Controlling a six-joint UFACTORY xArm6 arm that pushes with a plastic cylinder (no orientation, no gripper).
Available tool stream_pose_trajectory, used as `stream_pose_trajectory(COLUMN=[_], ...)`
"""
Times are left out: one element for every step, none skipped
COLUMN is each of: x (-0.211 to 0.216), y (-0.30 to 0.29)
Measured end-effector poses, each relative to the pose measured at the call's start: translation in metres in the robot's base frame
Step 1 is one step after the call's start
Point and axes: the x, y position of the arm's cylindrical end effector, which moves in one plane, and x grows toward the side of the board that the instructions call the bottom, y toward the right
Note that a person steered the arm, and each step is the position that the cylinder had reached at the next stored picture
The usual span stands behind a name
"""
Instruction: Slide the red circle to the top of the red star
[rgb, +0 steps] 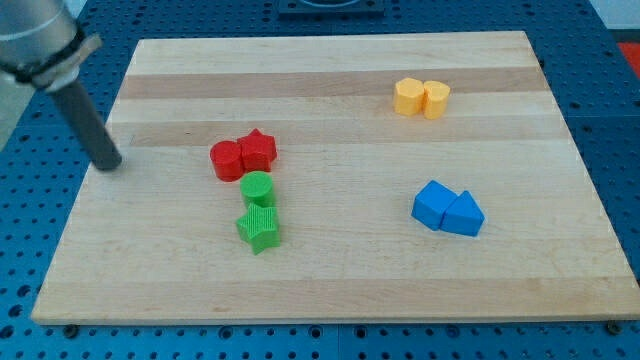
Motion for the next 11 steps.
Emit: stream_pose_trajectory(x=[0.070, 0.059, 0.057, 0.040, 0.014, 0.011, 0.010, 0.001, -0.033, -0.050, -0.059], y=[0.055, 0.123, 0.132, 0.144, 0.144, 0.143, 0.137, 0.135, 0.135, 0.135, 0.135])
